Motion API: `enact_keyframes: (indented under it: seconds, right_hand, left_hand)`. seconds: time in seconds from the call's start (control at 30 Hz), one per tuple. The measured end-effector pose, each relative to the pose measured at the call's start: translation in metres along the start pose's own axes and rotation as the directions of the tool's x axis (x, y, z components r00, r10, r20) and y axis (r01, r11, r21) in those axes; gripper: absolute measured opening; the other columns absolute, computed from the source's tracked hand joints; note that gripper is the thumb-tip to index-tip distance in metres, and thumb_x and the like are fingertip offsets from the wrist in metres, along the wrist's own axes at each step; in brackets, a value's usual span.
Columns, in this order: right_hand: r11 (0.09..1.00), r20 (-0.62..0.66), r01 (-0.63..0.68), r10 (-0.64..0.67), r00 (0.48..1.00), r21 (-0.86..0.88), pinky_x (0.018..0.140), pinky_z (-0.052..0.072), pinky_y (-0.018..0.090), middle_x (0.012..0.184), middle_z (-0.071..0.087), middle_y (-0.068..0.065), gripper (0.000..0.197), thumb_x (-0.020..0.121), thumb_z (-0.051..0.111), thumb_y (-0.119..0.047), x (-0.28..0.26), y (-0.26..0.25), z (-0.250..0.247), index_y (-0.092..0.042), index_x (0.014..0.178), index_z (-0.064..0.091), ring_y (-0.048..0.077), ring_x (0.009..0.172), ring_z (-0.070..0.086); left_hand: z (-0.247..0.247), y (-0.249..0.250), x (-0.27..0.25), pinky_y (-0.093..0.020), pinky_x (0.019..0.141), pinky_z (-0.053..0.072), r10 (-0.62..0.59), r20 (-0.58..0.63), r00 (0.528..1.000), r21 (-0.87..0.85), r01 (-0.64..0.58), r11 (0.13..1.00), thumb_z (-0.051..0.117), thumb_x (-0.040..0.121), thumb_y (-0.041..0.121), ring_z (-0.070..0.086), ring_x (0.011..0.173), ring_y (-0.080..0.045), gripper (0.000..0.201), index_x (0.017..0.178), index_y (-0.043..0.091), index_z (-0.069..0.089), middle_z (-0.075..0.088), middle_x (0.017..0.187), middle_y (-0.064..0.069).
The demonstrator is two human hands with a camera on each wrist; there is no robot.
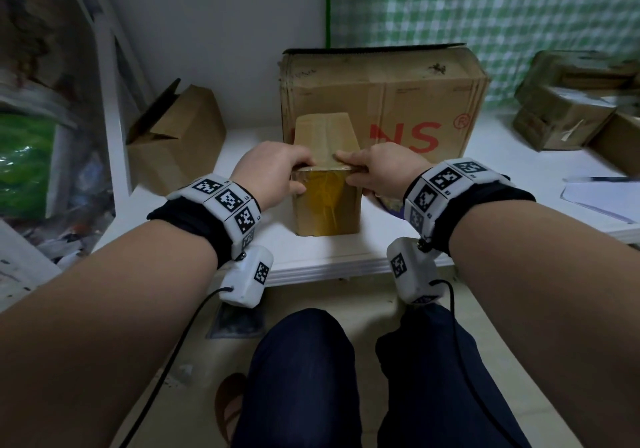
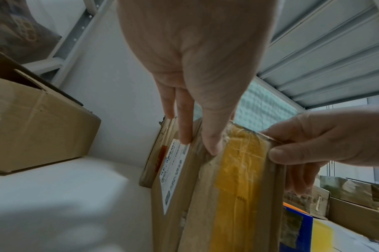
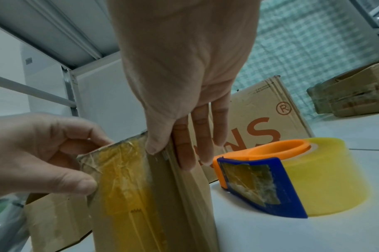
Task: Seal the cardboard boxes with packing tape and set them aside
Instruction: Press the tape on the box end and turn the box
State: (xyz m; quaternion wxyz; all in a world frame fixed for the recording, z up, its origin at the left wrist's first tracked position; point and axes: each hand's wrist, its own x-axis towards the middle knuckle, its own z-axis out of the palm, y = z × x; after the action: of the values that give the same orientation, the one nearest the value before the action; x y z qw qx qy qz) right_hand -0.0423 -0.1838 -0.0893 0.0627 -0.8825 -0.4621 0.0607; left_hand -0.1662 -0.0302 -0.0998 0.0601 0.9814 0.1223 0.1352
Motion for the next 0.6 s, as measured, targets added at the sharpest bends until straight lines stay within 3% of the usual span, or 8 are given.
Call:
enact_keyframes:
  seconds: [0.13,0.27,0.37,0.43,0.47,0.53,0.6]
  right_hand:
    - [0.999,-0.001,0.012,-0.012,1.0,-0.029,0.091,0.046,0.032,0.131,0.057,0.005,0.06,0.095,0.054,-0.033,0.0,0.002,0.001,-0.039,0.148,0.027,0.022,0.116,0.054]
    - [0.994,-0.042,-0.022,0.026,0.999,0.107,0.099,0.04,0.029,0.14,0.051,0.0,0.061,0.089,0.054,-0.054,-0.005,0.004,0.007,-0.04,0.145,0.034,0.02,0.126,0.048]
    - [0.972,-0.071,-0.047,0.065,0.995,0.229,0.106,0.038,0.032,0.143,0.049,0.001,0.064,0.085,0.048,-0.066,-0.007,0.001,0.007,-0.036,0.141,0.043,0.021,0.131,0.045]
    - [0.957,-0.071,-0.058,0.081,0.994,0.284,0.108,0.038,0.033,0.143,0.049,0.0,0.071,0.08,0.048,-0.071,-0.01,-0.003,0.006,-0.032,0.139,0.048,0.019,0.131,0.045]
    - [0.95,-0.063,-0.062,0.085,0.994,0.307,0.108,0.037,0.033,0.142,0.049,0.0,0.075,0.076,0.05,-0.074,-0.011,-0.006,0.004,-0.03,0.138,0.049,0.019,0.131,0.045]
    - [0.934,-0.028,-0.075,0.09,0.996,0.349,0.109,0.035,0.034,0.144,0.047,0.001,0.083,0.07,0.053,-0.076,-0.016,-0.011,-0.002,-0.029,0.139,0.049,0.019,0.133,0.043]
    - [0.959,0.021,-0.079,0.076,0.997,0.272,0.114,0.025,0.039,0.153,0.033,0.005,0.089,0.069,0.051,-0.077,-0.017,-0.019,-0.007,-0.03,0.144,0.04,0.023,0.141,0.03]
  left_hand:
    - [0.001,-0.003,-0.002,-0.039,0.089,0.048,-0.002,0.018,1.0,-0.043,0.002,0.999,0.077,0.076,0.018,0.062,0.096,-0.021,0.042,0.115,0.026,0.064,0.067,0.112,0.001]
    - [-0.002,-0.005,-0.006,-0.03,0.099,0.042,0.02,0.03,0.999,-0.109,-0.016,0.994,0.069,0.083,0.022,0.057,0.113,-0.018,0.044,0.126,0.023,0.06,0.057,0.134,0.004]
    - [-0.011,-0.001,-0.008,-0.026,0.1,0.039,0.041,0.053,0.998,-0.154,-0.032,0.988,0.061,0.089,0.023,0.054,0.118,-0.013,0.034,0.124,0.023,0.062,0.058,0.132,0.004]
    - [-0.017,0.001,-0.011,-0.025,0.096,0.043,0.027,0.091,0.995,-0.261,-0.002,0.965,0.058,0.092,0.021,0.059,0.109,-0.01,0.028,0.119,0.023,0.065,0.064,0.123,0.002]
    - [-0.02,0.002,-0.014,-0.023,0.092,0.047,0.019,0.119,0.993,-0.366,0.026,0.93,0.056,0.093,0.017,0.062,0.099,-0.009,0.026,0.117,0.023,0.066,0.067,0.116,0.001]
    - [-0.025,0.008,-0.021,-0.024,0.086,0.053,0.042,0.197,0.979,-0.621,0.091,0.779,0.052,0.094,0.007,0.066,0.085,-0.01,0.029,0.116,0.021,0.063,0.069,0.103,0.0]
    - [-0.029,0.012,-0.022,-0.028,0.082,0.056,0.039,0.212,0.977,-0.769,0.142,0.623,0.05,0.094,0.003,0.068,0.076,-0.011,0.032,0.122,0.018,0.058,0.068,0.101,-0.002]
